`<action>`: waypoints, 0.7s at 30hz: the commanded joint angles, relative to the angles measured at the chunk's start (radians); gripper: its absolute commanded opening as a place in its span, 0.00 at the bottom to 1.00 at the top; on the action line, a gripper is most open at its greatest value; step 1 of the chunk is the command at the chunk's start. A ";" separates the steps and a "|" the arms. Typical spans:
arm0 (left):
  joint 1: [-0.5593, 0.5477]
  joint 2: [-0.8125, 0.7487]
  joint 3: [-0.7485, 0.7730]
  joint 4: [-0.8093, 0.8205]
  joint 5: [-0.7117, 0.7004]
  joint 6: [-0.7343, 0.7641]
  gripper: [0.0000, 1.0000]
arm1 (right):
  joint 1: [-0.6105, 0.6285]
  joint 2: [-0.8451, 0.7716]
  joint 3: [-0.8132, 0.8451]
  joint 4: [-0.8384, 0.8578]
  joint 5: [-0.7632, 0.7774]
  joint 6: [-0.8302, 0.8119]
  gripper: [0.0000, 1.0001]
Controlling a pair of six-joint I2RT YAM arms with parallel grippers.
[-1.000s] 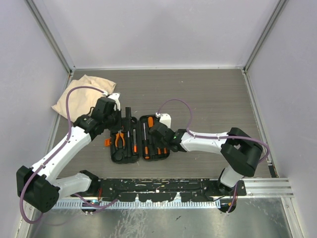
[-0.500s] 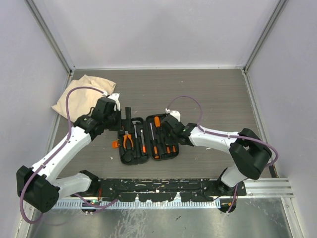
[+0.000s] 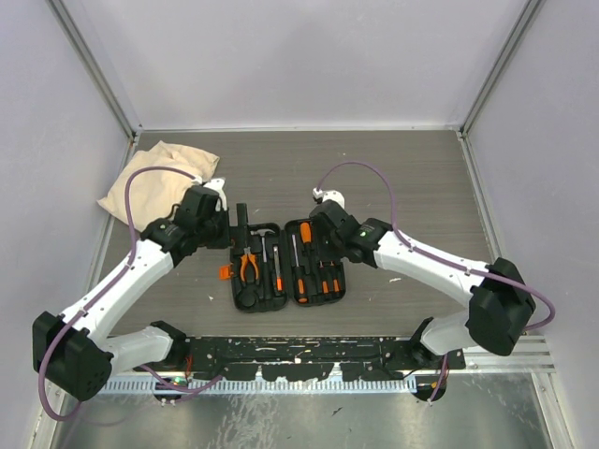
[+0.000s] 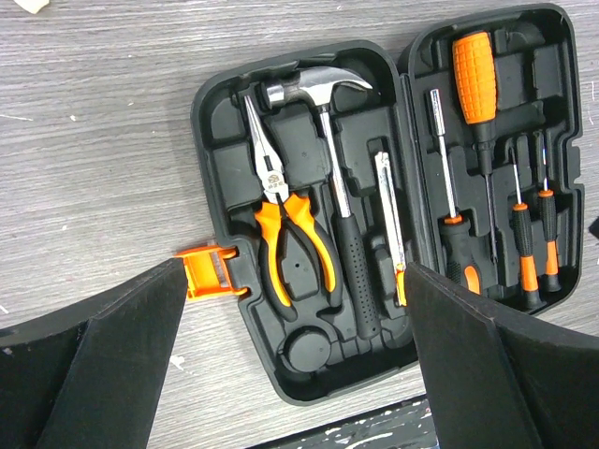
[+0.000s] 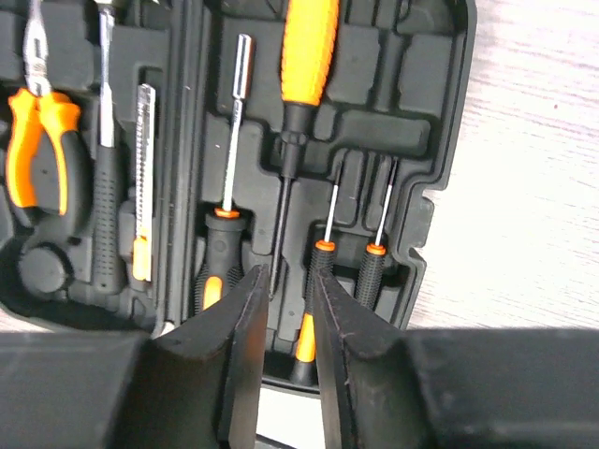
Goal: Sort the tools into containers
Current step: Place the screwdriver in the storage box.
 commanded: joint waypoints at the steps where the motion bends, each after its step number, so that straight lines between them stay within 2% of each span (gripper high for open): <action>1: 0.000 -0.009 -0.005 0.051 0.011 -0.019 1.00 | -0.002 -0.014 0.055 -0.080 0.018 -0.010 0.27; 6: 0.001 -0.004 -0.011 0.056 0.010 -0.021 1.00 | 0.006 -0.016 0.019 -0.139 0.015 0.027 0.20; 14: 0.001 0.008 -0.021 0.064 0.016 -0.034 1.00 | 0.070 0.020 -0.061 -0.102 0.016 0.092 0.20; 21: 0.000 0.011 -0.021 0.064 0.018 -0.037 1.00 | 0.086 0.077 -0.054 -0.066 -0.012 0.094 0.18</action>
